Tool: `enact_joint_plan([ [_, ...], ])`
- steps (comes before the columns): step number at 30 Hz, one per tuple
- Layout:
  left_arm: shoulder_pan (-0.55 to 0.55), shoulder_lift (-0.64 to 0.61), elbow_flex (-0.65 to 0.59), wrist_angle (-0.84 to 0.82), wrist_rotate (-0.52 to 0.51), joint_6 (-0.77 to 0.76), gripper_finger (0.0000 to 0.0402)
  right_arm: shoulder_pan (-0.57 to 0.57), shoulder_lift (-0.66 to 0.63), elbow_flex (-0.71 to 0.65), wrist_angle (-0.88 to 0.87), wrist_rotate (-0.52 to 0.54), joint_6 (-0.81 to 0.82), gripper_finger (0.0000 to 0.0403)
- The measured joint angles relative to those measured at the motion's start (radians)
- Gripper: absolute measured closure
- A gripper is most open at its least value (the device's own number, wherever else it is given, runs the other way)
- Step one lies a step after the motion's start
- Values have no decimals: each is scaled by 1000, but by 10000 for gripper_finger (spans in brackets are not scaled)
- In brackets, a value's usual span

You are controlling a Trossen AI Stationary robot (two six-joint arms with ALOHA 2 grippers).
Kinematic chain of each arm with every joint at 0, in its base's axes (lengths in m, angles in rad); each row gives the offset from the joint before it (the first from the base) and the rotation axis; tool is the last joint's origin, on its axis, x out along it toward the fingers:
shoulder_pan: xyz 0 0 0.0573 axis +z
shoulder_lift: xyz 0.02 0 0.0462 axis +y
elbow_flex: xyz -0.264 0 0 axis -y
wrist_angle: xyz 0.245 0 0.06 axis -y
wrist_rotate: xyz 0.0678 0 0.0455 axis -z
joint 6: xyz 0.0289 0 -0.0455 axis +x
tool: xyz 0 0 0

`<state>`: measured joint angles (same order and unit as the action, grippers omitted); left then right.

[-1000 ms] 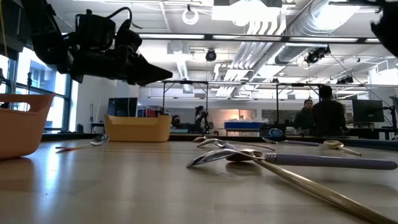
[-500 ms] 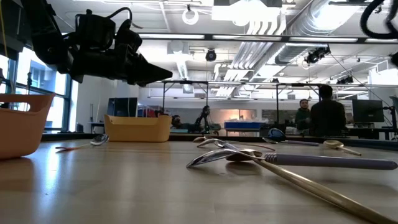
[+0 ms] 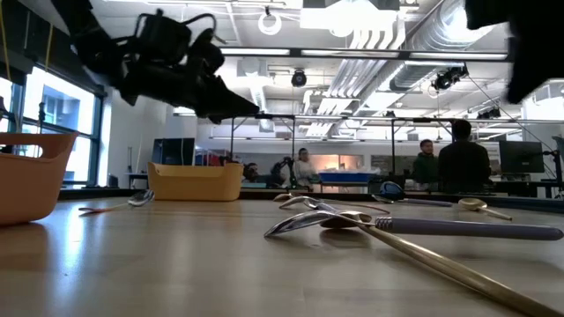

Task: Sort silverware by color (type)
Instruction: Put the bottom right orange spoon into the yellow bin

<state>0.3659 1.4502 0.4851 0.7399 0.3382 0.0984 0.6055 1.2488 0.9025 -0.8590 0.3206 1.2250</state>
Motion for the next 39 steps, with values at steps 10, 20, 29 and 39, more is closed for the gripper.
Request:
enact_joint_plan([
  [10,-72,0,172,-360,45,61,401,-375,-142,-404,770,-65,-725,403],
  [20,-167,30,257,-501,-9,10,401,-698,-149,-590,1373,-196,-1162,403],
  [29,-165,195,390,-558,-34,16,386,-758,-149,-670,1453,-255,-1224,403],
  [39,-115,387,566,-714,-33,95,288,-741,-149,-816,1704,-243,-1224,403],
])
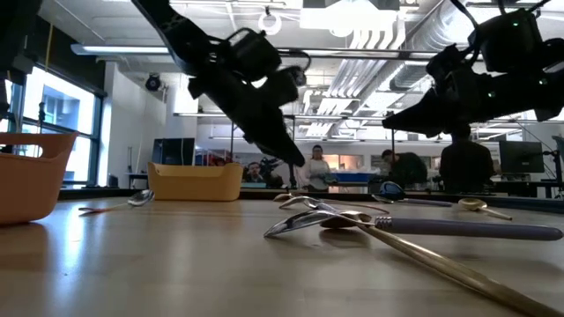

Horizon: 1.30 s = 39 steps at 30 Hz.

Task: Sort silverware by color (type)
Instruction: Put the bottom right orange spoon into the yellow bin

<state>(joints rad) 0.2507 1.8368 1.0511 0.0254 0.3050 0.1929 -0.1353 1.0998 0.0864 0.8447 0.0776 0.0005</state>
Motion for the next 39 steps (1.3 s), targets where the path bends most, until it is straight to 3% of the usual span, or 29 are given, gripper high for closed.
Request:
enact_joint_plan([
  [10,-4,108,82,-75,-169,82,220,56,0,-23,16,34,27,403],
  [16,-17,125,84,-105,-269,133,216,73,0,-23,18,64,18,403],
  [29,-24,164,85,-83,-298,164,216,73,1,-23,18,68,18,403],
  [33,-25,165,85,-78,-310,160,240,73,1,-23,20,68,18,403],
  [39,-24,166,84,-76,-331,160,322,73,1,-23,20,68,24,403],
])
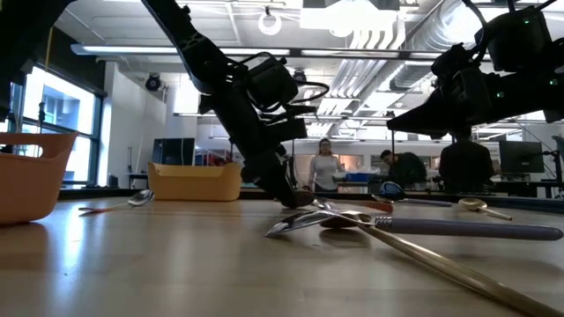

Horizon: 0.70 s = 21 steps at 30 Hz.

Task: Sort silverware by color (type)
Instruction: Put the bottom right orange spoon into the yellow bin

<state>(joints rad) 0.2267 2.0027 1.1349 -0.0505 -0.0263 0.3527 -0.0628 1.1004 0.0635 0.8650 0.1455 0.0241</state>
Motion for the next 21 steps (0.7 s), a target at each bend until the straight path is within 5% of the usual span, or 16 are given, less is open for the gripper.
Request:
enact_joint_plan([
  [5,0,1,-1,1,-38,17,390,0,0,0,0,5,1,403],
  [15,-2,-12,-1,-6,-53,15,396,0,0,0,16,8,15,403],
  [21,5,-124,-1,-133,-70,-54,397,0,-9,1,38,20,31,403],
])
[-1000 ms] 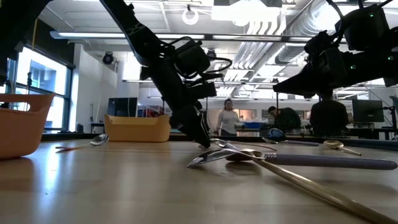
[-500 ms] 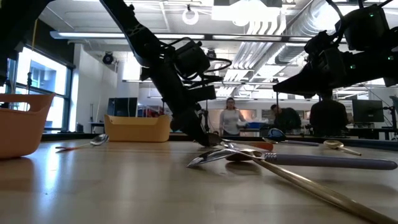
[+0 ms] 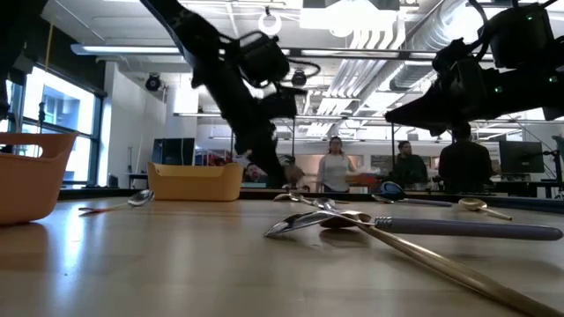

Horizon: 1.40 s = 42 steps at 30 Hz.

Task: Sort silverware by color (type)
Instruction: Put the bottom right orange spoon into the yellow bin

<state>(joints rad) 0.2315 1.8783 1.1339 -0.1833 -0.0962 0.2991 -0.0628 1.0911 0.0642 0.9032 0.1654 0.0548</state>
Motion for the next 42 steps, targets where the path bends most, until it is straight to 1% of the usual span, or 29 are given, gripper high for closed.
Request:
enact_joint_plan([
  [5,36,-158,1,-177,-2,-76,397,0,-20,0,-1,4,44,403],
  [8,89,-251,1,-337,-3,-108,398,1,-20,0,-2,7,61,403],
  [11,169,-333,1,-479,-26,-115,398,19,-17,0,-7,21,50,403],
  [13,230,-373,1,-546,-32,-115,398,32,-17,0,-7,43,25,403],
  [17,376,-411,1,-652,-37,-129,398,45,-17,0,-2,57,10,403],
  [22,556,-412,1,-739,-36,-69,398,53,-17,0,-2,60,-10,403],
  [28,685,-411,1,-763,53,30,398,53,-17,0,-2,59,-11,403],
  [31,709,-382,1,-775,92,70,398,53,-17,0,-2,59,-11,403],
  [35,719,-306,12,-783,99,111,398,53,-17,0,-2,58,-11,403],
  [37,719,-249,44,-791,83,122,398,53,-17,0,-2,58,-11,403],
  [42,719,-117,149,-813,84,136,398,53,-17,0,-2,55,-11,403],
])
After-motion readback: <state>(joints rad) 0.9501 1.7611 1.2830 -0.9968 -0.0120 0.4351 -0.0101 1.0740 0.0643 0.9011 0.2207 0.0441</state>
